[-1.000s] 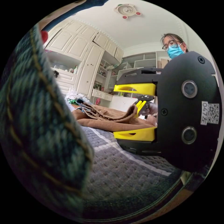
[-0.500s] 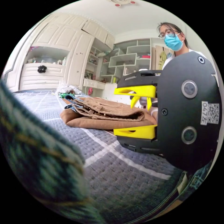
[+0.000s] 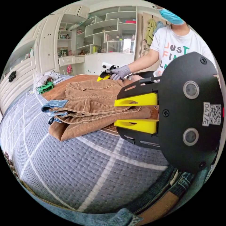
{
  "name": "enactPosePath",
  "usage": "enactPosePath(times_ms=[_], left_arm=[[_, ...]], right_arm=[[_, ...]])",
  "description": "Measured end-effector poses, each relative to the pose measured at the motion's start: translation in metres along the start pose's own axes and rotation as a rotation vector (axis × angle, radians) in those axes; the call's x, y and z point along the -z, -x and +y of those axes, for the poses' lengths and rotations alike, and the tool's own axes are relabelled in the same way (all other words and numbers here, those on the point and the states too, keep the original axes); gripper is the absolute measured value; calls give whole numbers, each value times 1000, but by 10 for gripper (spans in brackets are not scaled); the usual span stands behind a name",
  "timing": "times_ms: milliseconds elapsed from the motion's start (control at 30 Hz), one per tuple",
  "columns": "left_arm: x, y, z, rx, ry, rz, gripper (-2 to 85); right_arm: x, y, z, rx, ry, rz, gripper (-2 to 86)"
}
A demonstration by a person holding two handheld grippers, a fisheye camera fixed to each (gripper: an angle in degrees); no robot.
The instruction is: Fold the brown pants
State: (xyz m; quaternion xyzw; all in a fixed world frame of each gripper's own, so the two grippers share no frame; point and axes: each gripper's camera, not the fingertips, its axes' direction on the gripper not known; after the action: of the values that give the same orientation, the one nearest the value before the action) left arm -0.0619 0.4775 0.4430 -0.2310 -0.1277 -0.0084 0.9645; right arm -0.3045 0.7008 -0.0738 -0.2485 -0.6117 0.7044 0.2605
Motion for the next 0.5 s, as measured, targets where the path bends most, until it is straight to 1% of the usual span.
enactPosePath(times_ms=[33,67,133,300,367,433,467,500], left_arm=[[6,-4,2,-25,-13,-19,56],[9,-8,3,-44,-19,-39,54],[25,-35,12,-159,-51,-123,49],[88,-88,64,-271,-174,-44,45],[126,-108,94,-327,-216,-52,45],[196,-119,137,-361,-297,-50,45],[217,-119,147,-362,-324,-48,45],[263,-116,168,-360,-385,-48,45]], right_arm=[[3,2,0,3,-1,-2,20],[9,15,-1,35,-3,38,15],[18,51,-2,137,10,137,10],[48,196,-1,464,76,305,4],[56,244,-1,571,85,301,3],[59,291,-1,682,70,266,3],[57,321,-2,746,51,229,3],[53,350,-5,805,24,180,3]])
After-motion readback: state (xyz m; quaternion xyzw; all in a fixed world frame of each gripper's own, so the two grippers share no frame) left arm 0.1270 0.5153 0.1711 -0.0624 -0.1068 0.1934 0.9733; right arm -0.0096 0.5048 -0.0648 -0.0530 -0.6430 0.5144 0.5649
